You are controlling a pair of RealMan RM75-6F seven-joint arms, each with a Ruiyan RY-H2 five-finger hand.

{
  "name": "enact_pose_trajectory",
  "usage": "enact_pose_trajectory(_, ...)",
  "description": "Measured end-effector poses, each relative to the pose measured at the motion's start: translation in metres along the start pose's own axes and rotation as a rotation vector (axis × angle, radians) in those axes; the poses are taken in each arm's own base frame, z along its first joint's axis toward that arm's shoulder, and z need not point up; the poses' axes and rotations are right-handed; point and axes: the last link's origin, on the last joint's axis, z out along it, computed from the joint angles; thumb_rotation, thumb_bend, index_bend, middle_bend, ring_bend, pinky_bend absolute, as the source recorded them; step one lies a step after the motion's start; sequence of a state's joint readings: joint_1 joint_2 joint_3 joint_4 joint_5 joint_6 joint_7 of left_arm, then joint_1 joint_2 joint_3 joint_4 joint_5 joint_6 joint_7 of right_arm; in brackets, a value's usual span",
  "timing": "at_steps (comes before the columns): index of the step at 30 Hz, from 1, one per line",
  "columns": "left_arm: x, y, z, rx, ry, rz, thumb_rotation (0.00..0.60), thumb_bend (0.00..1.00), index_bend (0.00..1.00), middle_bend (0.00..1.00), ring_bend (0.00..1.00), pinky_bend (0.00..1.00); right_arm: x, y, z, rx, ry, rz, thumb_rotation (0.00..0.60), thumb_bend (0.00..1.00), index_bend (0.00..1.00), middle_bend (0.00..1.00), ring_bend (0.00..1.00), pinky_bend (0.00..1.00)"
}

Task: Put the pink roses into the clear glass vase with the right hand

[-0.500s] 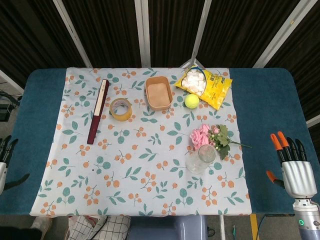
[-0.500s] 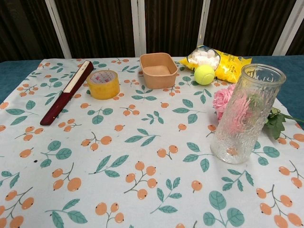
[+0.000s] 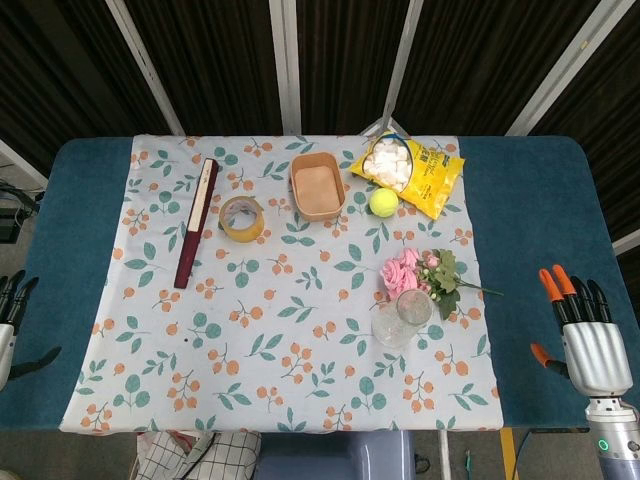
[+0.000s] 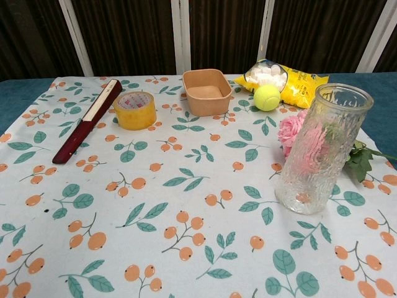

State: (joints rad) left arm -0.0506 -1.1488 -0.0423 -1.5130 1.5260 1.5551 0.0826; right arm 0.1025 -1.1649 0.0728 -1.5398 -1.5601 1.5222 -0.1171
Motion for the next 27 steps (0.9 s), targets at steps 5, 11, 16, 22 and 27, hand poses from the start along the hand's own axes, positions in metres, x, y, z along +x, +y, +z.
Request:
enact_pose_trajectory(5, 0.000, 0.001, 0.001, -0.011, -0.005, -0.010, 0.600, 0.00, 0.00, 0.00, 0.00, 0.00, 0.000, 0.000, 0.000, -0.004, -0.017, 0.025, 0.600, 0.22, 0.00, 0.00, 0.00, 0.00)
enact_pose_trajectory(11, -0.001, 0.004, 0.003, -0.023, -0.014, -0.019, 0.600, 0.00, 0.00, 0.00, 0.00, 0.00, -0.001, -0.005, 0.004, 0.000, -0.054, 0.094, 0.600, 0.22, 0.00, 0.00, 0.00, 0.00)
enact_pose_trajectory(16, -0.001, 0.006, 0.006, -0.030, -0.027, -0.028, 0.600, 0.00, 0.00, 0.00, 0.00, 0.00, -0.002, -0.019, 0.021, 0.019, -0.115, 0.163, 0.600, 0.22, 0.00, 0.00, 0.00, 0.00)
enact_pose_trajectory(22, -0.001, 0.007, 0.009, -0.038, -0.042, -0.035, 0.600, 0.00, 0.00, 0.00, 0.00, 0.00, -0.006, -0.041, 0.052, 0.051, -0.182, 0.189, 0.600, 0.22, 0.00, 0.00, 0.00, 0.00)
enact_pose_trajectory(27, -0.001, 0.004, 0.010, -0.024, -0.051, -0.055, 0.600, 0.00, 0.00, 0.00, 0.00, 0.00, -0.014, -0.060, 0.077, 0.051, -0.244, 0.200, 0.600, 0.22, 0.00, 0.00, 0.00, 0.00)
